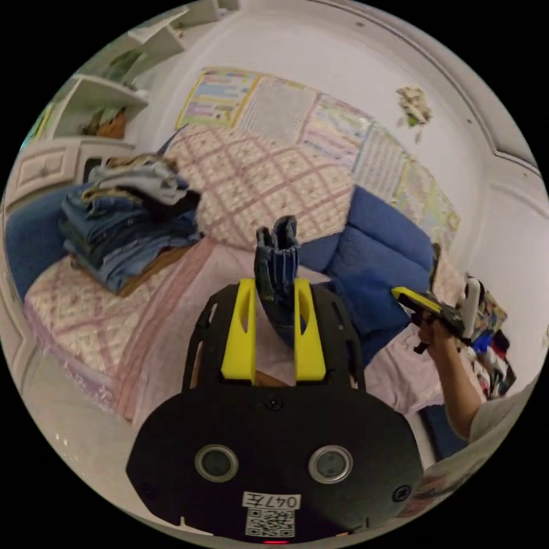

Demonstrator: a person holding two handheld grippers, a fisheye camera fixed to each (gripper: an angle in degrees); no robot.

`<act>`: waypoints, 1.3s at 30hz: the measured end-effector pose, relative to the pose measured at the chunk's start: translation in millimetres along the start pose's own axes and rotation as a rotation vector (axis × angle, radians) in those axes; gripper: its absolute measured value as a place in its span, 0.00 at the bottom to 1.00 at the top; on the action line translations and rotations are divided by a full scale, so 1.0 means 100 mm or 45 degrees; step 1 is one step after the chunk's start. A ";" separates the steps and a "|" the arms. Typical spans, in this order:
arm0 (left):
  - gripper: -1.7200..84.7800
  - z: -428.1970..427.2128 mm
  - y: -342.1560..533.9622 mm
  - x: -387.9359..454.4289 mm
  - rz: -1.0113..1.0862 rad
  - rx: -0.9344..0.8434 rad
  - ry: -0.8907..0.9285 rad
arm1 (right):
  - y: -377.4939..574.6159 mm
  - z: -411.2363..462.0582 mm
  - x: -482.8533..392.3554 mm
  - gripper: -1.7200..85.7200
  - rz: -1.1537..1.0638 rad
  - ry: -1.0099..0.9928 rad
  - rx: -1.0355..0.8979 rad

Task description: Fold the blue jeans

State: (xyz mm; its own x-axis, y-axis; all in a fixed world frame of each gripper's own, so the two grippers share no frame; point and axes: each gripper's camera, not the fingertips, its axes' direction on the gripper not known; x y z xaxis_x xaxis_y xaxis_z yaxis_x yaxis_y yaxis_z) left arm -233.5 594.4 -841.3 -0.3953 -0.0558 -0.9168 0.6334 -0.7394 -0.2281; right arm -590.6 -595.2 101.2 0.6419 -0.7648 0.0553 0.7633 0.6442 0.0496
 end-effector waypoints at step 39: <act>0.11 0.09 -1.04 1.02 0.424 -0.165 -0.362 | 1.24 -0.21 1.41 0.04 0.550 0.190 -0.106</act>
State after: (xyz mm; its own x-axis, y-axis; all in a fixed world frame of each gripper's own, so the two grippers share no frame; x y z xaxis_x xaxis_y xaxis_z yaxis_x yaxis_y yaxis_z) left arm -345.2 659.5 -908.6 -0.3115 -0.4713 -0.8251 0.8276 -0.5612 0.0081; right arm -403.9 -622.8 94.2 0.9012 -0.4239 -0.0908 0.4232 0.9056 -0.0271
